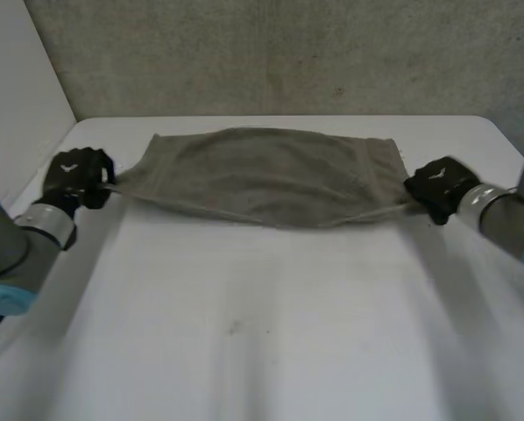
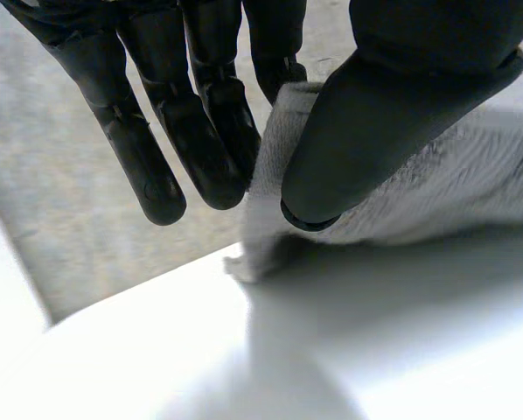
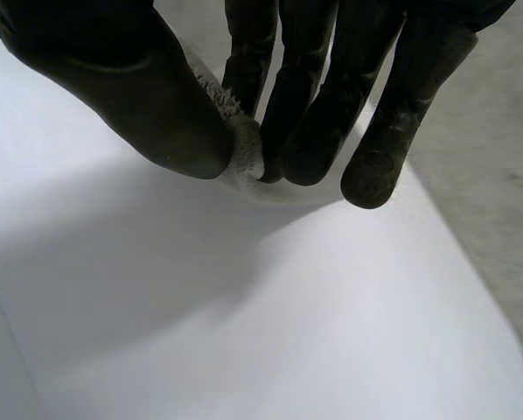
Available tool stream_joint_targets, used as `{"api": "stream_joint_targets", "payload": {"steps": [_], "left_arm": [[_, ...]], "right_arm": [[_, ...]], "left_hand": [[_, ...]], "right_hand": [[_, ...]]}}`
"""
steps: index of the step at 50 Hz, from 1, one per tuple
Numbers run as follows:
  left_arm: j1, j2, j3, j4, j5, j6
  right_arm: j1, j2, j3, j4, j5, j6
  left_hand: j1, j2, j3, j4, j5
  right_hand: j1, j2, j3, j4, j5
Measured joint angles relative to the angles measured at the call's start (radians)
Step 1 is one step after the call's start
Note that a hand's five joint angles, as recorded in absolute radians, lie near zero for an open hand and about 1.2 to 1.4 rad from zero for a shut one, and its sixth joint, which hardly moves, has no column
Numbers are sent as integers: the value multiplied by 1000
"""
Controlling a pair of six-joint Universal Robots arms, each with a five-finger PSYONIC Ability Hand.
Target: Fold the towel.
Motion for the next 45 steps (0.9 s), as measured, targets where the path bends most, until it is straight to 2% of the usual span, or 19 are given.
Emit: {"api": "stream_joint_targets", "payload": {"steps": [5, 12, 18, 23, 26, 31, 37, 45], "left_arm": [[60, 169, -93, -90, -2, 15], [91, 373, -220, -238, -3, 21], [107, 563, -348, -466, -3, 88], [122, 614, -406, -592, -5, 180], [116, 578, -395, -583, -8, 209], [63, 432, -294, -497, -19, 207], [-55, 137, 19, -437, -113, 169], [-136, -138, 394, -452, -228, 160]], "right_arm": [[-65, -184, 93, 78, -7, -4], [-156, -360, 225, 232, -33, -77], [-296, -481, 387, 507, -73, -338], [-368, -496, 420, 607, -114, -459], [-373, -450, 384, 581, -144, -434], [-300, -308, 243, 496, -162, -305], [-185, -69, -27, 419, -89, -113], [-120, 119, -240, 338, 9, -24]], "left_hand": [[1, 0, 0, 0, 0], [9, 0, 0, 0, 1], [14, 0, 0, 0, 4], [14, 0, 0, 0, 4], [14, 0, 0, 0, 4], [14, 0, 0, 0, 7], [16, 0, 0, 0, 7], [16, 0, 0, 0, 7]], "right_hand": [[0, 0, 0, 0, 0], [0, 0, 0, 0, 0], [0, 0, 0, 0, 0], [0, 0, 0, 0, 0], [0, 0, 0, 0, 0], [0, 0, 0, 0, 0], [0, 11, 0, 0, 0], [0, 11, 0, 0, 0]]}}
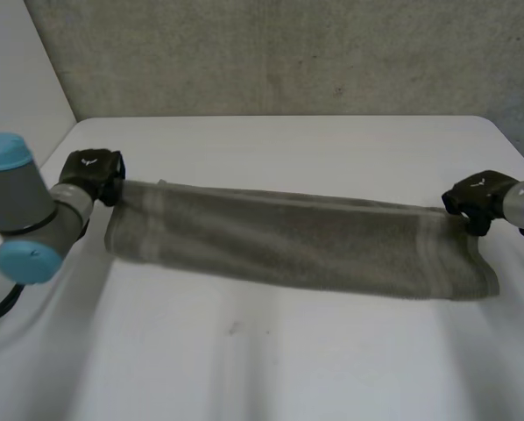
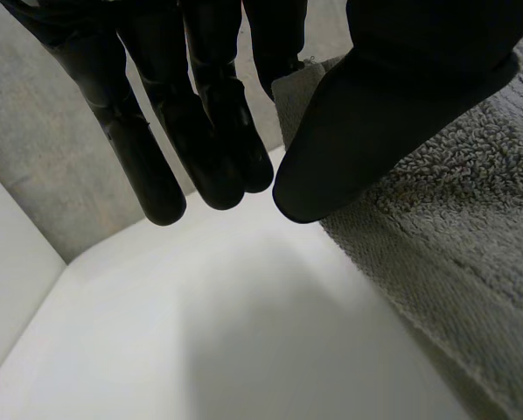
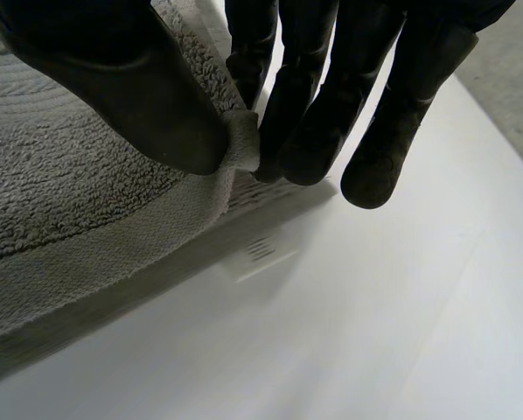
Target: Fold the towel.
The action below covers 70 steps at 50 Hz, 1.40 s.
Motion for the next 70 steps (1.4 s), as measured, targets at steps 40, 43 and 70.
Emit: {"api": "stream_joint_targets", "payload": {"steps": [40, 43, 70], "left_arm": [[-53, 40, 100, -211, -10, -102], [-43, 160, -44, -174, -7, -135], [-56, 433, -567, 248, -10, -160]], "right_arm": [[76, -242, 214, -305, 199, 220], [74, -335, 337, -322, 188, 214], [-42, -372, 876, -694, 60, 161]], "left_hand": [[-1026, -1050, -1051, -1050, -998], [-1026, -1051, -1051, -1051, -999], [-1027, -1052, -1052, -1052, -999]], "right_hand": [[-1081, -1065, -1093, -1076, -1101], [-1081, -1065, -1093, -1076, -1101], [-478, -456, -490, -495, -493]]}}
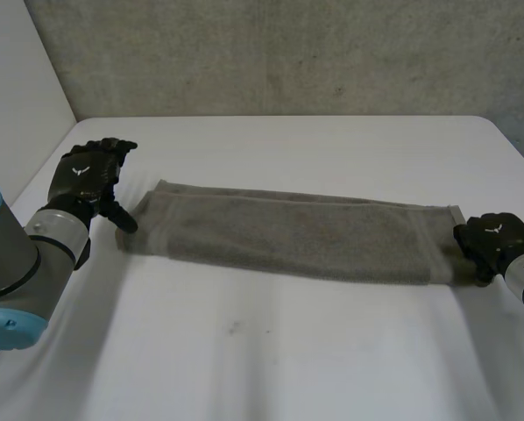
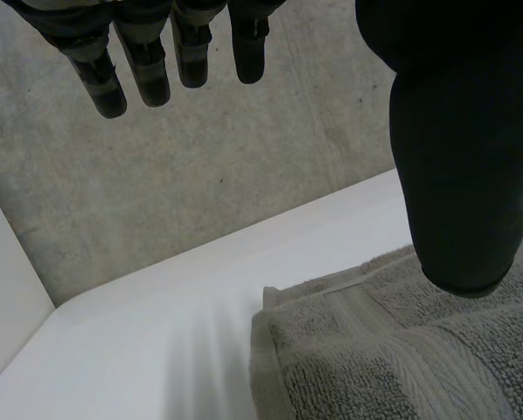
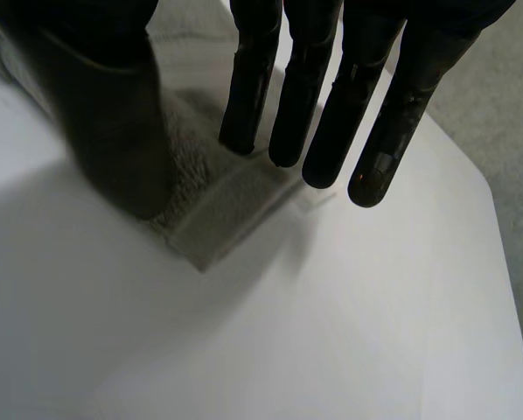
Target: Fold the towel.
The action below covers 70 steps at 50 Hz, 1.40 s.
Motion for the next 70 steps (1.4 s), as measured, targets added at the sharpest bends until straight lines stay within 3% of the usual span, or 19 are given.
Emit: {"api": "stream_joint_targets", "payload": {"steps": [6, 18, 25, 28, 34, 39, 43, 50, 56, 57, 62, 64, 70], "left_arm": [[7, -1, -4, -1, 2, 0], [10, 3, -17, 0, 4, 0], [14, 5, -18, 1, 3, -1], [16, 5, -18, 2, 2, -1], [18, 5, -18, 1, 0, -2], [17, 6, -19, 1, 0, -2], [16, 7, -22, 1, 0, -2], [12, 7, -24, 1, 0, -2], [8, 7, -24, 2, 2, -2], [7, 7, -24, 2, 2, -2], [3, 6, -24, 5, 4, -2], [2, 5, -25, 8, 4, -2], [2, 4, -28, 18, 3, -2]], "right_arm": [[-35, 59, -33, -7, 4, -22], [-171, 12, -101, 0, 26, -82], [-187, 8, -247, 65, 110, -212], [-87, 11, -349, 104, 167, -252], [253, 66, -596, 157, 251, -273], [572, 202, -830, 173, 280, -274], [749, 334, -967, 174, 280, -272], [936, 546, -1058, 179, 274, -269], [979, 598, -1028, 201, 271, -266], [980, 597, -1021, 205, 271, -265], [963, 498, -950, 227, 264, -217], [948, 438, -911, 231, 257, -174], [844, 205, -727, 236, 223, 52]], "left_hand": [[0, 0, 0, 0, 0], [0, 0, 0, 0, 0], [0, 0, 0, 0, 0], [0, 0, 0, 0, 0], [0, 0, 0, 0, 1], [0, 0, 0, 0, 1], [0, 0, 0, 0, 1], [0, 0, 0, 0, 1], [0, 0, 0, 0, 1], [0, 0, 0, 0, 1], [0, 0, 0, 0, 1], [0, 0, 0, 0, 1], [0, 0, 0, 0, 1]], "right_hand": [[462, 460, 476, 484, 478], [463, 461, 486, 497, 485], [463, 461, 486, 497, 485], [465, 461, 486, 498, 485], [466, 466, 486, 498, 485], [466, 470, 490, 498, 486], [466, 470, 490, 498, 486], [466, 470, 490, 498, 486], [466, 470, 490, 498, 486], [409, 412, 432, 438, 438], [-401, -425, -382, -350, -412], [-552, -580, -555, -544, -591], [-608, -611, -606, -582, -609]]}}
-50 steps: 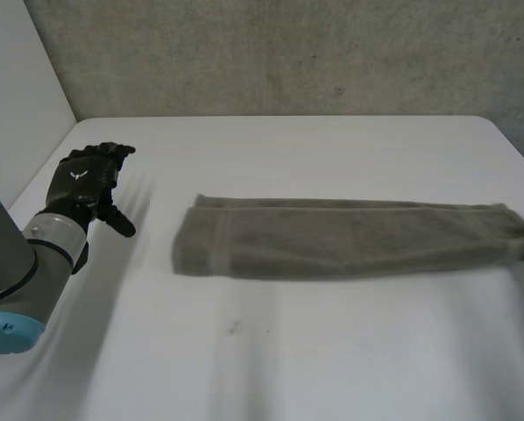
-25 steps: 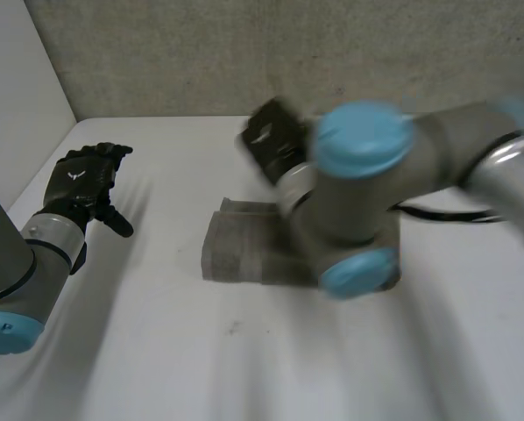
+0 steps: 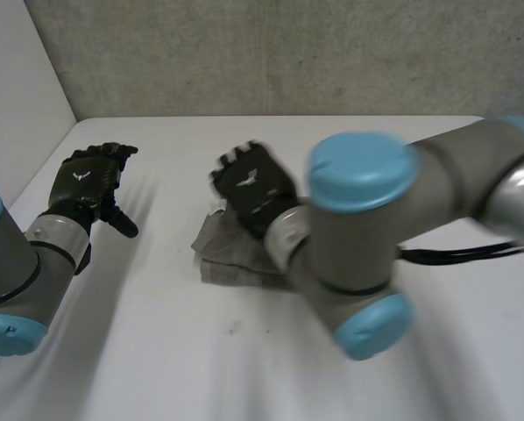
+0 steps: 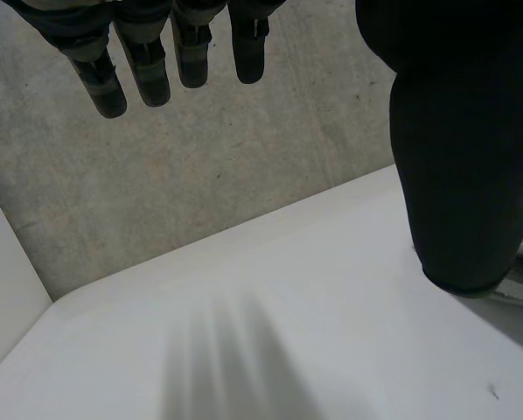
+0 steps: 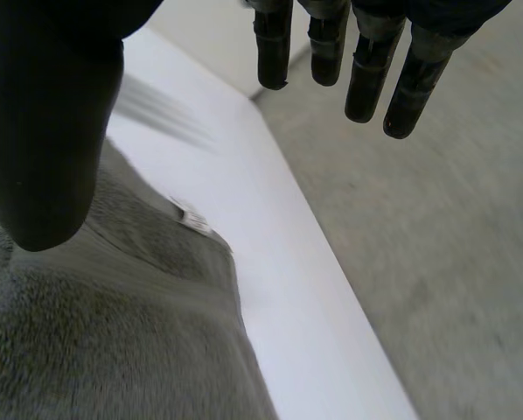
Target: Fold the towel.
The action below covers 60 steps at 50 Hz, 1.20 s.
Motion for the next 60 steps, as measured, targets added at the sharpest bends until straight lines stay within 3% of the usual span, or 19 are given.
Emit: {"api": "stream_joint_targets", "payload": {"steps": [6, 13, 18, 22, 25, 31, 38, 40, 43, 45, 49, 54, 60], "left_arm": [[-1, 0, -12, 19, 0, 0], [-3, -1, -23, 35, 0, 1], [-6, -1, -29, 40, 0, 1], [-10, -1, -31, 43, 0, 2], [-12, 0, -32, 43, -2, 1], [-23, 10, -31, 41, -6, 1], [-45, 69, -26, 34, -8, -6], [-50, 91, -24, 33, -9, -14], [-58, 128, -27, 31, -9, -39], [-60, 143, -32, 30, -7, -56], [-61, 156, -43, 29, -2, -85], [-61, 150, -49, 29, 3, -108], [-64, 133, -50, 29, 4, -109]], "right_arm": [[-151, -177, 279, -3, -26, 164], [-320, -219, 529, -55, -59, 126], [-414, -206, 644, -144, -72, 64], [-464, -193, 689, -226, -73, 30], [-477, -190, 690, -275, -71, 14], [-456, -189, 620, -334, -64, -65], [-305, -152, 445, -342, -59, -164], [-260, -132, 395, -331, -49, -170], [-201, -110, 341, -286, -7, -131], [-195, -114, 348, -263, 13, -79], [-250, -148, 421, -232, 11, 73], [-420, -206, 572, -220, -108, 230], [-525, -214, 678, -246, -232, 266]], "left_hand": [[0, 0, 0, 0, 0], [0, 0, 0, 0, 0], [0, 0, 0, 0, 0], [0, 0, 0, 0, 0], [0, 0, 0, 0, 0], [0, 0, 0, 0, 0], [0, 0, 0, 0, 0], [0, 0, 0, 0, 0], [0, 0, 0, 0, 0], [0, 0, 0, 0, 0], [0, 0, 0, 0, 0], [0, 0, 0, 0, 0], [-2, 0, 0, 0, 0]], "right_hand": [[-4, 0, 0, 0, 0], [55, 57, 54, 36, 57], [379, 390, 383, 365, 406], [1015, 1052, 1016, 1000, 1041], [1099, 1105, 1093, 1081, 1119], [1099, 1105, 1093, 1081, 1119], [1099, 1105, 1093, 1081, 1119], [955, 951, 949, 945, 971], [442, 426, 459, 443, 449], [282, 272, 281, 267, 275], [242, 244, 245, 229, 219], [242, 244, 245, 229, 219], [250, 251, 251, 234, 251]]}}
